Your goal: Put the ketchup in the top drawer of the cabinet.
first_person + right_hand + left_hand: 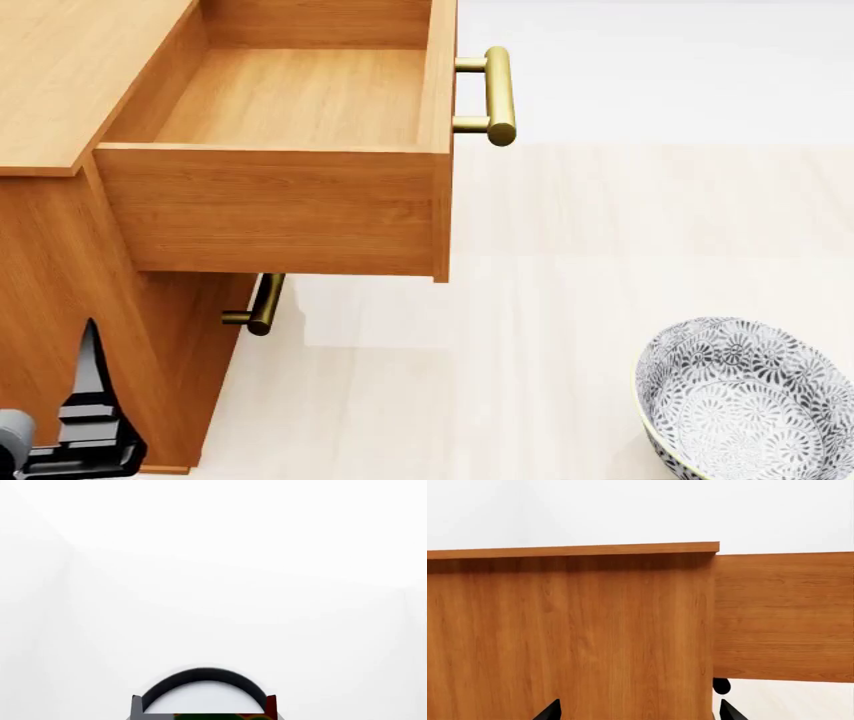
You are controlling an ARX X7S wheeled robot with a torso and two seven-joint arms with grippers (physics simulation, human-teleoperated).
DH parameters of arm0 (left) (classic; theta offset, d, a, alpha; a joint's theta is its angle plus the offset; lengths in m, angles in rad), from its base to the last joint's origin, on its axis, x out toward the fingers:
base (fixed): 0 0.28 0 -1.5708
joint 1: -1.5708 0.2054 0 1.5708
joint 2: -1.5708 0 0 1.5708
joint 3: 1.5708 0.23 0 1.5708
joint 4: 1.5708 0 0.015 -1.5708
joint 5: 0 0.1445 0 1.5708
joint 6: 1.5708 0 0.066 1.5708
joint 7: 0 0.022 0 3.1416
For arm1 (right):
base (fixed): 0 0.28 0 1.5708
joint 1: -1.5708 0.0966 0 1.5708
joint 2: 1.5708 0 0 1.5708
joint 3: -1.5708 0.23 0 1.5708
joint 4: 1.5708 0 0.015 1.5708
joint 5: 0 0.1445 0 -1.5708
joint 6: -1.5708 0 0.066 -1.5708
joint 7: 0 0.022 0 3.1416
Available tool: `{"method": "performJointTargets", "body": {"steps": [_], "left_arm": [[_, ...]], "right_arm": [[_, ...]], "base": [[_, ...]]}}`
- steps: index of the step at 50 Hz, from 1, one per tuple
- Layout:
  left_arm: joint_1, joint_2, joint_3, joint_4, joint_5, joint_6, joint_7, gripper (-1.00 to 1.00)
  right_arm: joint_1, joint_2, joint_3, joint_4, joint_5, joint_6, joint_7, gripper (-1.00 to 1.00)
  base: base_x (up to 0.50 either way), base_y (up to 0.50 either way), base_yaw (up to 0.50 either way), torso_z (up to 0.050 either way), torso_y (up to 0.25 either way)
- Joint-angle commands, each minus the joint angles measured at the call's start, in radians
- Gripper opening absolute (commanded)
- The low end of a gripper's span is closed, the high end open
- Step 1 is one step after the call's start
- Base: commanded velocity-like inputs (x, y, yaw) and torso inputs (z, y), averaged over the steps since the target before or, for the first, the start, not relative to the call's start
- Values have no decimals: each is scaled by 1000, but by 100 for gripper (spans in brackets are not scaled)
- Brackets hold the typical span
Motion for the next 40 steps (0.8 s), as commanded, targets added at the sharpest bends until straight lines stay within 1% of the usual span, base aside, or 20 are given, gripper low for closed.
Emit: {"method": "performJointTargets", "body": {"steps": [1, 12, 16, 20, 24, 26, 29, 30, 36, 40], "left_arm": [[-5, -2, 6, 4, -1, -7, -5, 100], [-13, -4, 13, 7, -5, -13, -7, 100], [-12, -4, 12, 3, -6, -9, -8, 100], [-9, -4, 12, -2, -6, -3, -9, 100], [-7, -5, 12, -4, -7, -1, -9, 100], [-8, -6, 10, -4, -9, -1, -11, 100], [-7, -7, 11, -4, -9, -1, -12, 100], [-6, -7, 10, -3, -10, -2, -12, 100], [-5, -9, 10, -5, -10, -1, -15, 100], [-3, -11, 10, -4, -11, -1, -17, 100]], "right_arm": [[126, -81, -66, 237, -116, -86, -80, -100], [215, -149, -102, 431, -165, -163, -133, -100], [248, -187, -122, 546, -192, -212, -160, -100], [308, -249, -141, 737, -229, -307, -199, -100], [349, -299, -151, 874, -245, -372, -234, -100], [383, -334, -154, 991, -249, -412, -270, -100], [490, -415, -152, 1311, -271, -570, -339, -100], [500, -425, -146, 1345, -274, -583, -348, -100], [489, -448, -90, 1347, -342, -566, -345, -100], [486, -468, -27, 1347, -401, -556, -361, -100]], "base": [[0, 0, 0, 0, 0], [0, 0, 0, 0, 0], [0, 0, 0, 0, 3], [0, 0, 0, 0, 0], [0, 0, 0, 0, 0], [0, 0, 0, 0, 0], [0, 0, 0, 0, 0], [0, 0, 0, 0, 0], [0, 0, 0, 0, 0], [0, 0, 0, 0, 0]]}}
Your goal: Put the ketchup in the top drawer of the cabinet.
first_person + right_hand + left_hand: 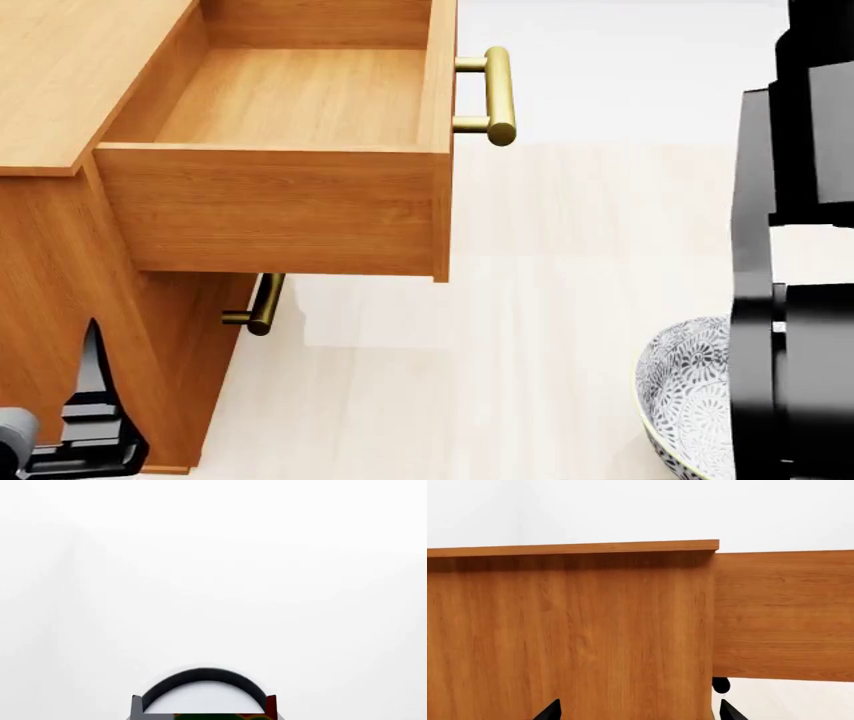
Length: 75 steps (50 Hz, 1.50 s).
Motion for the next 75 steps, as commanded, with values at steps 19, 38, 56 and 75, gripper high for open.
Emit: {"method": "performJointTargets", "body": {"steps": [19, 38, 56, 75], "left_arm": [[-1, 2, 9, -34, 3, 16, -10, 100], [-4, -3, 10, -37, 1, 12, -20, 100], [-5, -3, 19, -62, 4, 24, -20, 100], [-1, -6, 24, -64, 3, 25, -27, 100]], "right_arm": [[63, -156, -109, 199, 140, -7, -87, -100], [95, -156, -905, 198, 1076, -16, -252, -100], [91, -156, -1172, 167, 1270, 76, -439, -100], [55, -156, -1139, 143, 1140, 169, -506, -100]], "base": [[0, 0, 0, 0, 1], [0, 0, 0, 0, 0], [0, 0, 0, 0, 1], [0, 0, 0, 0, 1]]}}
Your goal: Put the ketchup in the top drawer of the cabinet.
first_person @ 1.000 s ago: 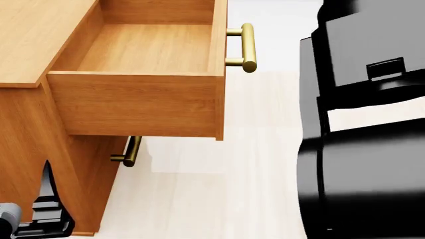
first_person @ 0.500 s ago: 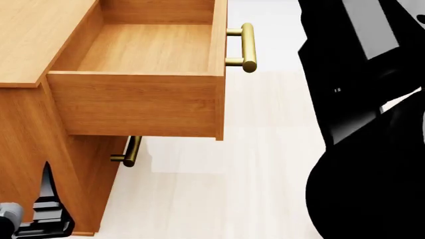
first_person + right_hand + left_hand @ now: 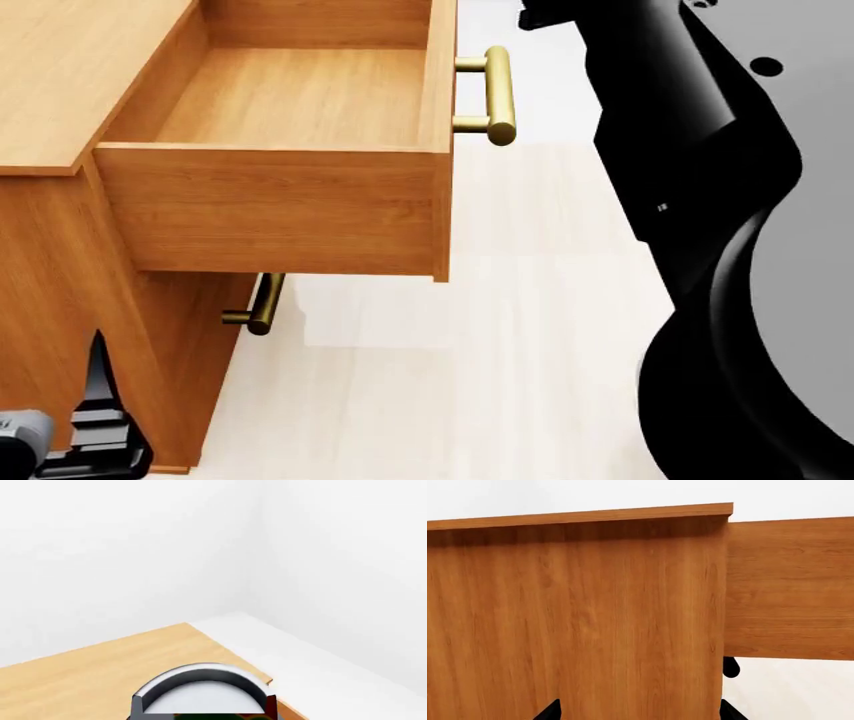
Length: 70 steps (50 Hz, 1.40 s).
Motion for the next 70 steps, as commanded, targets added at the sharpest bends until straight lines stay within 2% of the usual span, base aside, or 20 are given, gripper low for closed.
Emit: {"method": "performJointTargets", "body": {"steps": [1, 24, 37, 60, 70], "left_arm": [[3, -1, 5, -4, 1, 3, -4, 100], [1, -2, 12, -17, -4, 10, -5, 100], [0, -5, 13, -22, -8, 12, -7, 100], [0, -7, 21, -31, -10, 20, -10, 100], [3, -9, 20, -32, -13, 23, -11, 100]], "right_arm": [[-17, 0, 7, -17, -83, 35, -63, -100], [-78, 0, 40, -49, -249, 39, -123, -100], [-91, 0, 53, -53, -270, 51, -128, -100], [-170, 0, 32, 2, -36, -73, -85, -100], [-164, 0, 1, 11, 45, -78, -103, -100]], "base": [[0, 0, 0, 0, 0], [0, 0, 0, 0, 0], [1, 0, 0, 0, 1], [0, 0, 0, 0, 0], [0, 0, 0, 0, 0]]}}
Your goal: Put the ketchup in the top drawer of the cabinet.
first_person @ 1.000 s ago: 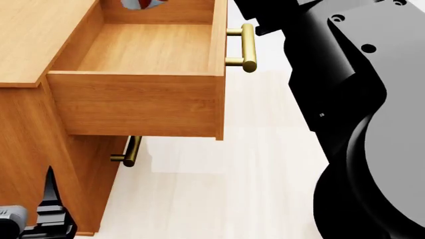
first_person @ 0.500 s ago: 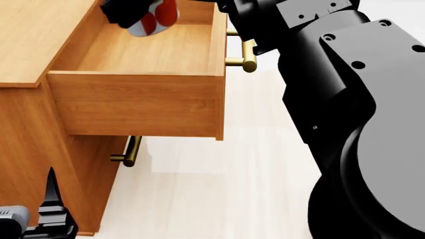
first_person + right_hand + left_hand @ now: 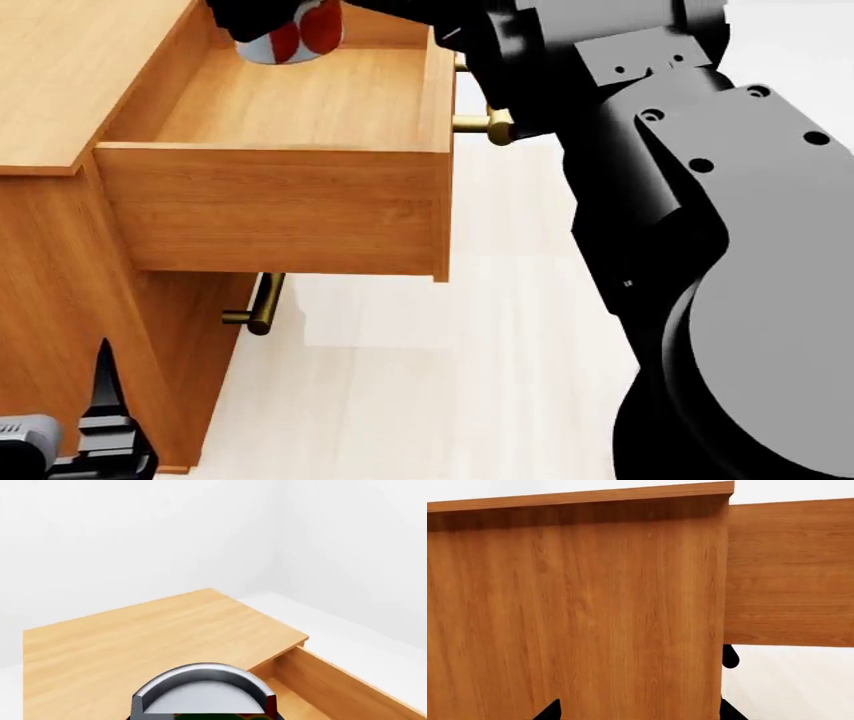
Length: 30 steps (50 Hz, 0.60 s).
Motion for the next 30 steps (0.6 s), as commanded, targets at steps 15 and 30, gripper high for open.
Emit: {"method": "performJointTargets", "body": {"steps": [15, 30], "left_arm": [[7, -5, 2, -7, -5, 12, -3, 100], [11, -11, 3, -1, -7, 10, -9, 100]], "right_arm": [[-36, 0, -34, 3, 91, -12, -30, -100], [-31, 0, -45, 11, 137, -15, -43, -100]], "base": [[0, 0, 0, 0, 1], [0, 0, 0, 1, 0]]}}
